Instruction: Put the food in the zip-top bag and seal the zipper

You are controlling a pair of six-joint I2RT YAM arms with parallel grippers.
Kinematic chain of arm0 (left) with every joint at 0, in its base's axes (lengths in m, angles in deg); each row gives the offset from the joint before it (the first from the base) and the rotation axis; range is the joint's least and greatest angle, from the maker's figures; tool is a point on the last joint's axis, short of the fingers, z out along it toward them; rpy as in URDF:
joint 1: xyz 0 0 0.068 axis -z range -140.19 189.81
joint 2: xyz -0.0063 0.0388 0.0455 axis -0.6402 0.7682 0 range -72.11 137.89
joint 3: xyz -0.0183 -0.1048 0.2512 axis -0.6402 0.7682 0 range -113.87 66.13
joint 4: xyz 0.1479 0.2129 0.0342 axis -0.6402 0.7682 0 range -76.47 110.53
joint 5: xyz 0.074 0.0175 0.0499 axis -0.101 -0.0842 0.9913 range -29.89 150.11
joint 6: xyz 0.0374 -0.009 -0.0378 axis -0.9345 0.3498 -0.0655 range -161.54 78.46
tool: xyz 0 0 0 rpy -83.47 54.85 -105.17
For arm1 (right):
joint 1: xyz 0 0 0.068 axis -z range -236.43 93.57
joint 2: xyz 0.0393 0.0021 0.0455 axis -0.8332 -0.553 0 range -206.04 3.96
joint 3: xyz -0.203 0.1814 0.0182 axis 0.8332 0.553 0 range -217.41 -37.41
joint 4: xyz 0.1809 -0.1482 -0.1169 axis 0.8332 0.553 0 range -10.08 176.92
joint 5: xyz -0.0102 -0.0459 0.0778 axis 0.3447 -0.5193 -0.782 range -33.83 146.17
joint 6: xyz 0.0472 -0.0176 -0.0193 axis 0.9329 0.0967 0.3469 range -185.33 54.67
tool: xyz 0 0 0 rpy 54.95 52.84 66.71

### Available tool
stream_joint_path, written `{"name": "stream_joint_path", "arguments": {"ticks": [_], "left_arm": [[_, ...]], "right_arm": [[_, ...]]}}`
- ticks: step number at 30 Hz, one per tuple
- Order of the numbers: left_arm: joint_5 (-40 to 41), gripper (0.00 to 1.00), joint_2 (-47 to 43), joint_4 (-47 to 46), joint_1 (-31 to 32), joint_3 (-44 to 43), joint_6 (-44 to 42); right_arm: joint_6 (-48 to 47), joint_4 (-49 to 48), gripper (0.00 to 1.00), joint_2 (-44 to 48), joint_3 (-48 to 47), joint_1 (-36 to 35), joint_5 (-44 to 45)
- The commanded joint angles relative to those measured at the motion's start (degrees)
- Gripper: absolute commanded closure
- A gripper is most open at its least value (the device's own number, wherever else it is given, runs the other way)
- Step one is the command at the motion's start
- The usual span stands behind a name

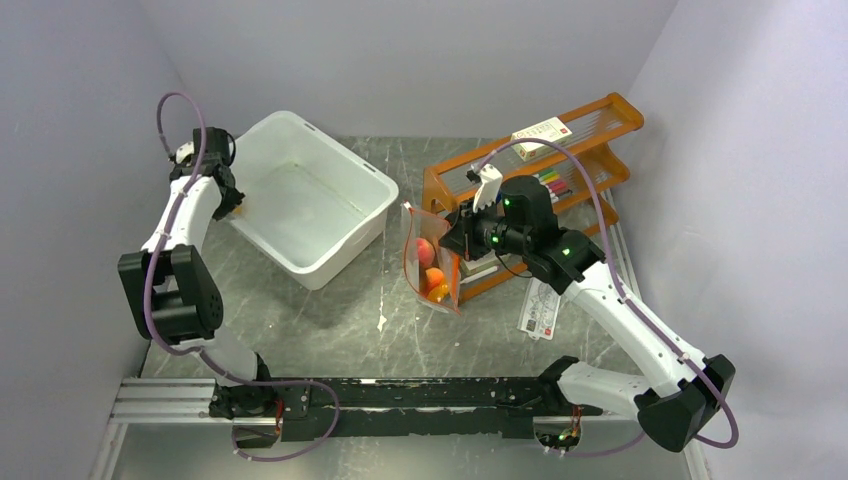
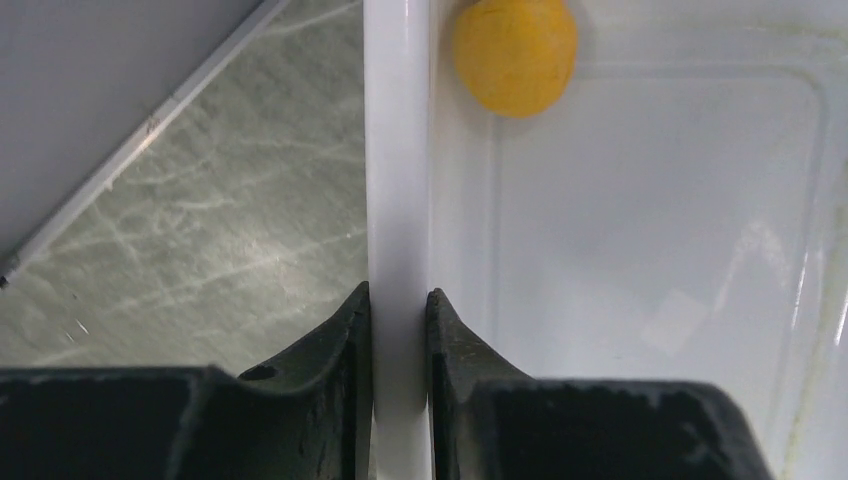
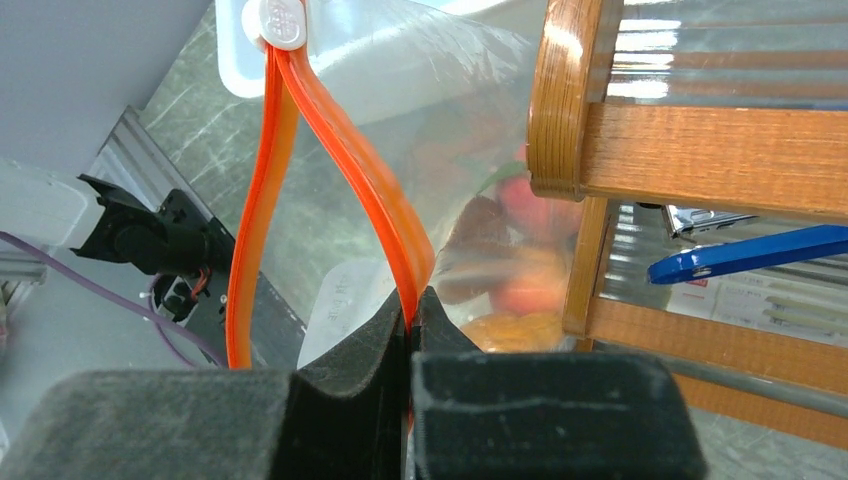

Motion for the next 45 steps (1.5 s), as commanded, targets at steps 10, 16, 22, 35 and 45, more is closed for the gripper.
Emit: {"name": "stream_joint_path", "arguments": {"ticks": [10,16,22,35,45], "left_arm": [[5.4,0.73,5.3,-5.3,-2.3,-8.2,-14.4],[1.9,0.48,5.4,-2.8,-2.3,-15.7,-14.1],[-4.0,0.16,2.5,-7.5,-2.2,-13.9,-15.3],[3.8,0.35,21.9,3.6,4.2,-31.9,-20.5],[7.3,0.23,28.7,3.5,4.6,-30.8,-21.5]], "right_arm": [[0.0,-0.6,1.00,0.0,-1.6,-0.3,1.0],[-0.5,-0.6,1.00,0.0,-1.3,-0.3,0.8],[-0.7,-0.8,1.00,0.4,-0.7,-0.2,1.0],[-1.3,0.9,1.00,-0.5,-2.2,-0.4,1.3],[-0.9,1.1,1.00,-1.3,-3.0,-0.5,1.8]]}}
